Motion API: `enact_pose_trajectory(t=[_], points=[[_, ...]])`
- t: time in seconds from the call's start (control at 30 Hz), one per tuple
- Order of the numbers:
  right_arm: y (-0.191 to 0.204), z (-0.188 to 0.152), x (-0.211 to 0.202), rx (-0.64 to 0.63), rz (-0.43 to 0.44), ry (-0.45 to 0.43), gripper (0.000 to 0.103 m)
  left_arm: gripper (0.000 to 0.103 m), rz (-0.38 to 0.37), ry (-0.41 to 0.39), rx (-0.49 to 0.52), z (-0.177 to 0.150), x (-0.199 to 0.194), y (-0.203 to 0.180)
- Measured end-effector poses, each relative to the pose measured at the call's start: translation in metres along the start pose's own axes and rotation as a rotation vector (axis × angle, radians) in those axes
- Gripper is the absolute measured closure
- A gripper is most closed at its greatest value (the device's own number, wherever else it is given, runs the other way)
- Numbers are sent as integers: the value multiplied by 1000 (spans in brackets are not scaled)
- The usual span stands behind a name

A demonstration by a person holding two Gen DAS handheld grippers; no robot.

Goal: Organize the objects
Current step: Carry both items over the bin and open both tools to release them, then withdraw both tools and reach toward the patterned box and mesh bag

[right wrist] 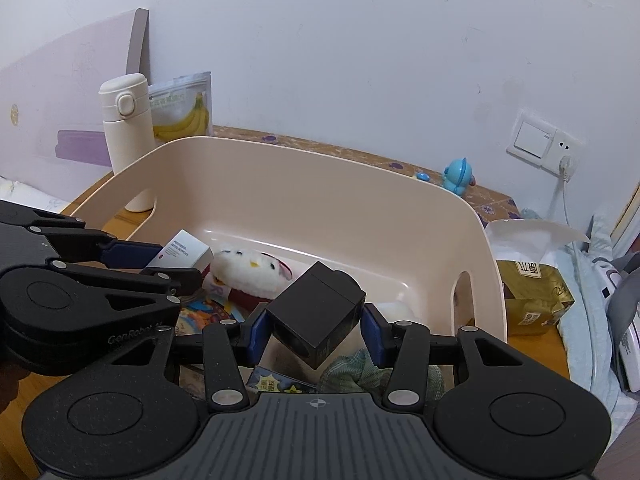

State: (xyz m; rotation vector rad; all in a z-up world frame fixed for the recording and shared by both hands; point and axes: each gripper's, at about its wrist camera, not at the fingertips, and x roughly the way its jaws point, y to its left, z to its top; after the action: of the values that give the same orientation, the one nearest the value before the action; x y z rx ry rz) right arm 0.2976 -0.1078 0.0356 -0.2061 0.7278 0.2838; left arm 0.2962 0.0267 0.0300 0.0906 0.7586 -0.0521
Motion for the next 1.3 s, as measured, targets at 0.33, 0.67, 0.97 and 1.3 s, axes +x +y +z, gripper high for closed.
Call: enact_pose_trajectory(t=[0.33, 0.67, 0.97, 1.3], points=[[-3, 2, -21, 5, -6, -47, 38, 34, 36, -101, -69, 1, -42, 16], [-9, -9, -61, 52, 0, -113, 16, 20, 42, -135, -120, -19, -84, 34], [-14, -36, -80, 70, 17, -84, 8, 17, 30, -101, -96, -54, -100, 30], [-10, -69, -64, 73, 25, 21, 6, 17, -8, -8, -42, -83, -81, 16]])
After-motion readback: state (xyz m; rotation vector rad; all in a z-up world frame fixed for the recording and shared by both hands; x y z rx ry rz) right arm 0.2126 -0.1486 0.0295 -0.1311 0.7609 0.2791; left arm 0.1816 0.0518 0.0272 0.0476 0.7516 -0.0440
